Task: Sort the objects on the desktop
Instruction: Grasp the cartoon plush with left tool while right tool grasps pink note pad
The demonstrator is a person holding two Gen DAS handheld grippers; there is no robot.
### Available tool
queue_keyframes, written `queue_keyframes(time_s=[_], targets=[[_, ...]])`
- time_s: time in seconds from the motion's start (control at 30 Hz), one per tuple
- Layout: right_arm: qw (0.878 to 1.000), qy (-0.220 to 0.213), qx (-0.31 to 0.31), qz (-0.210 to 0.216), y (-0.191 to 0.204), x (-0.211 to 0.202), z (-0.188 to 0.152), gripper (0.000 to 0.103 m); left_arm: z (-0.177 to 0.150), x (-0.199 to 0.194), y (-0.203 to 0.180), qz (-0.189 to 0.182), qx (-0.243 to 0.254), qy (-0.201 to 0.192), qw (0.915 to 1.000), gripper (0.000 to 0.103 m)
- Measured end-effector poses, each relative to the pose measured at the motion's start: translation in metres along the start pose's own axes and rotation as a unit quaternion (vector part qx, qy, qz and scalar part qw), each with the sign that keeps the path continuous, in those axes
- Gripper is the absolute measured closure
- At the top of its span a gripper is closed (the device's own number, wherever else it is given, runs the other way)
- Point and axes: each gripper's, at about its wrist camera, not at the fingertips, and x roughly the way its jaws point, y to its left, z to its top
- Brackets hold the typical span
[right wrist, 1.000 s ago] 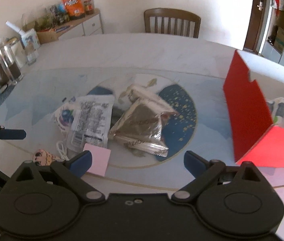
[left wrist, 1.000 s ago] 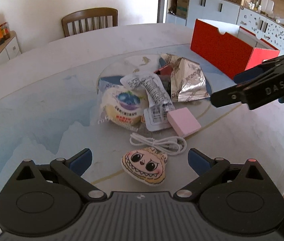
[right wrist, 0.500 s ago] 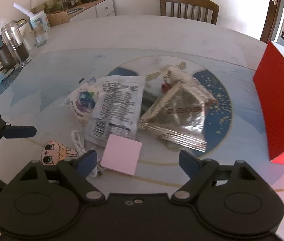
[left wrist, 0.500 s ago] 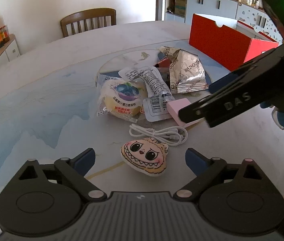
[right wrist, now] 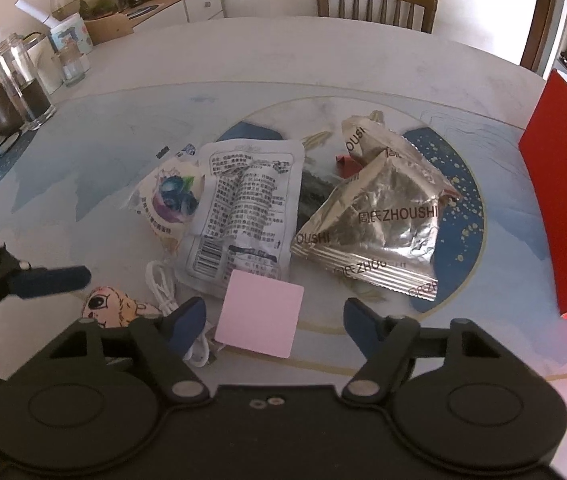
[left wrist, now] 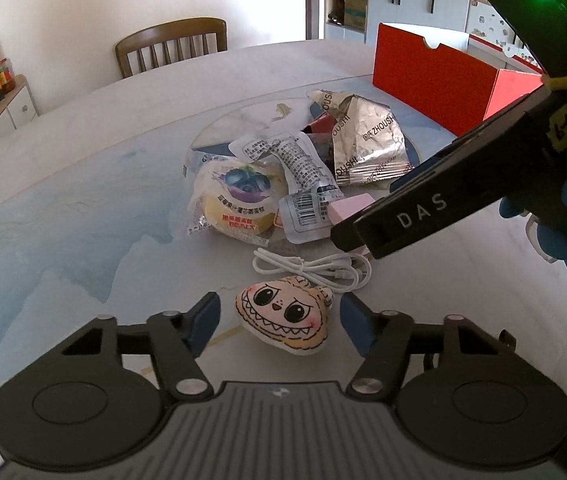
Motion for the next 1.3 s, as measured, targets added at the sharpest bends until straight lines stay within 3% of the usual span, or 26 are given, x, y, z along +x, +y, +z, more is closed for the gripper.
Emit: queue_keyframes(time_s=[0.17,0.23,0.37,0.83,1.3], targets=[[1.000,0.013,0.010,0.005,-0.002,0.003,-0.002,0.045,-0.001,0.000,0.001,-0.001,-0.004,0.007,1.0000,0.052],[1.000,0.013,0.011,0.007,-0.003,0.002,-0.003,0.045,-0.002,0.000,0.001,-0.002,-0.007,0.008,0.9999,0.052],[1.000,0.012,0.010,0.008,-0.004,0.000,-0.003,0.060,-0.002,-0.002,0.001,-0.009,-0.013,0.008,0.9998,0.054],[1.000,0.004,0.019,0.005,-0.020,-0.028,-0.017,0.062,0.001,-0.024,0.000,-0.033,-0.034,-0.003,0.9989,0.056],[0.999,-0.035,0.037,-0.007,-0.048,-0.083,-0.021,0.062,0.033,-0.046,-0.019,-0.045,-0.015,-0.037,0.9982,0.056]])
